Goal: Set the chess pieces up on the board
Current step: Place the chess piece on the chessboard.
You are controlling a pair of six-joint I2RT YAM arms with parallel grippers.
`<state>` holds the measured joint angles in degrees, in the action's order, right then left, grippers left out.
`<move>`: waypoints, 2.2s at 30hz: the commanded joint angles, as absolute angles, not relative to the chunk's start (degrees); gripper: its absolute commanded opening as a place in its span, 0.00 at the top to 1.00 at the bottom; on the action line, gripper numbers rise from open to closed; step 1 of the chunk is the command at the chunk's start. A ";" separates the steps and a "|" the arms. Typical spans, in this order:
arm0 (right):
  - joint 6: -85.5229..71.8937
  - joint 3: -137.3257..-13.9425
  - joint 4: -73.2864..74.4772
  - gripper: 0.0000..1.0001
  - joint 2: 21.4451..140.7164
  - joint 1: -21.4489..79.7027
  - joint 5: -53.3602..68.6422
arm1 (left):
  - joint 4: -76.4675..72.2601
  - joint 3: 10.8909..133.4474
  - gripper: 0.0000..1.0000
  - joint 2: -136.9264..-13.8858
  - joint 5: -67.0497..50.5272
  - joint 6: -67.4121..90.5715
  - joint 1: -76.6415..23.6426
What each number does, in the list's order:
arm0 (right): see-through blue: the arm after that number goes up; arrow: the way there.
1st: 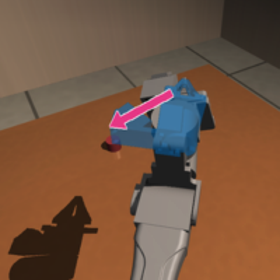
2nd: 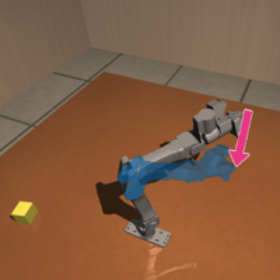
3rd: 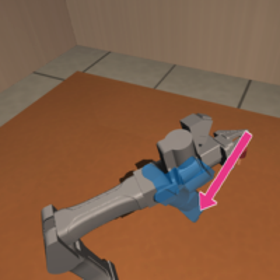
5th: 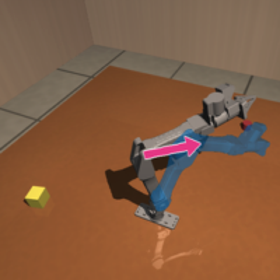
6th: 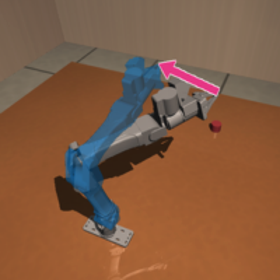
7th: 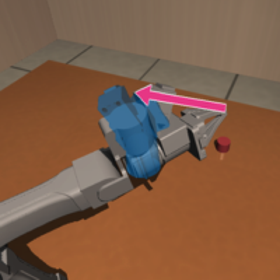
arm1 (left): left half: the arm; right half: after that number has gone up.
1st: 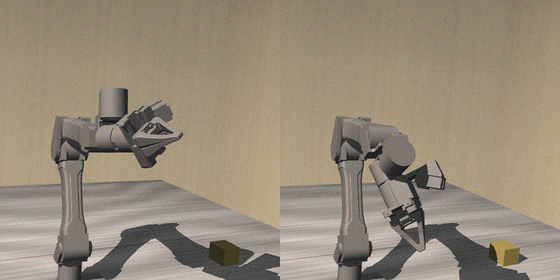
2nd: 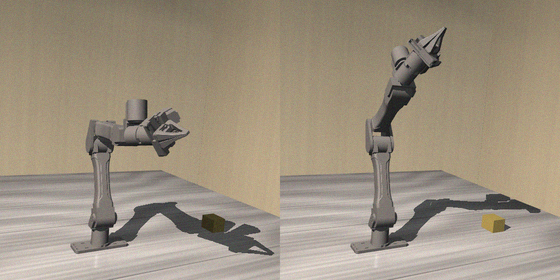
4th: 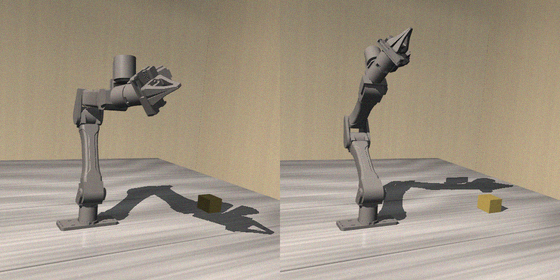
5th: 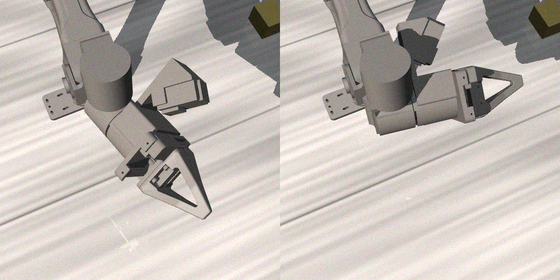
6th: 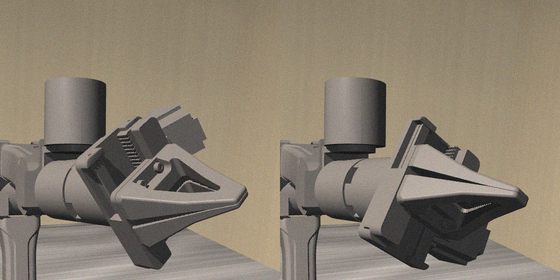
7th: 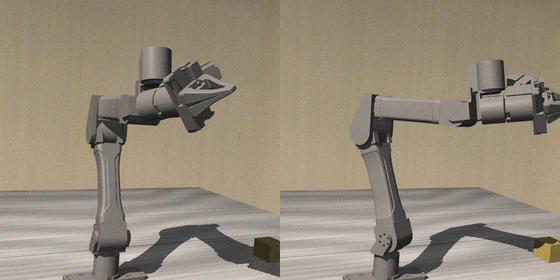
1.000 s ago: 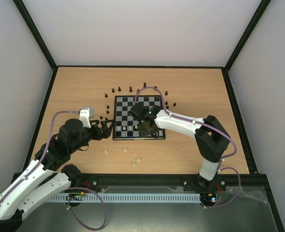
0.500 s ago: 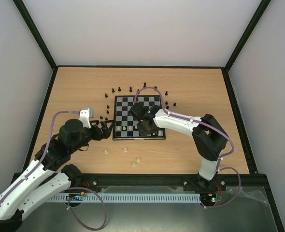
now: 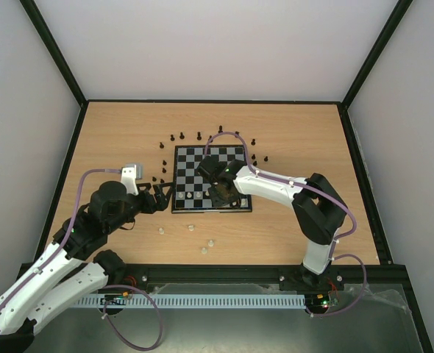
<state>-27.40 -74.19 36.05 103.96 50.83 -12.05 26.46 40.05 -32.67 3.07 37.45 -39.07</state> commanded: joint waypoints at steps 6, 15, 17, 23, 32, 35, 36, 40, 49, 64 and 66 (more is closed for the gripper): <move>-26.98 -74.00 37.48 0.83 104.85 50.41 -12.04 | 25.53 39.14 0.01 -32.60 3.65 36.74 -38.76; -27.05 -73.75 37.52 0.83 104.99 50.32 -12.59 | 25.35 38.97 0.01 -32.78 3.59 36.75 -38.76; -27.03 -73.60 37.54 0.83 104.83 50.32 -12.73 | 25.32 38.95 0.01 -32.86 3.60 36.79 -38.76; -27.16 -73.48 37.86 0.83 104.45 50.30 -13.20 | 25.25 38.86 0.01 -32.87 3.52 36.91 -38.77; -27.33 -72.88 37.99 0.83 103.93 50.31 -13.46 | 25.05 38.84 0.01 -32.90 3.34 37.00 -38.76; -27.29 -72.69 37.93 0.83 103.91 50.33 -13.53 | 24.90 38.76 0.01 -33.01 3.25 37.00 -38.76; -27.33 -72.67 37.85 0.83 103.82 50.30 -13.60 | 24.89 38.78 0.01 -33.04 3.18 37.00 -38.76; -27.18 -72.67 37.53 0.82 103.43 50.35 -12.93 | 24.79 38.69 0.01 -33.22 3.17 37.00 -38.76; -26.87 -73.37 37.42 0.75 100.74 50.28 -12.19 | 24.65 38.81 0.01 -33.42 3.08 37.09 -38.76; -28.75 -68.91 39.98 0.43 88.87 50.80 -11.34 | 24.29 39.72 0.01 -34.81 3.52 36.68 -38.76; -29.16 -67.24 39.99 0.34 86.19 51.30 -10.97 | 24.64 40.08 0.01 -34.73 4.05 36.61 -38.76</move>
<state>-28.25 -70.24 36.42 90.87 50.65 -11.75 25.19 39.33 -34.72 3.07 37.43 -39.07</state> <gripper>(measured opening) 0.600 0.991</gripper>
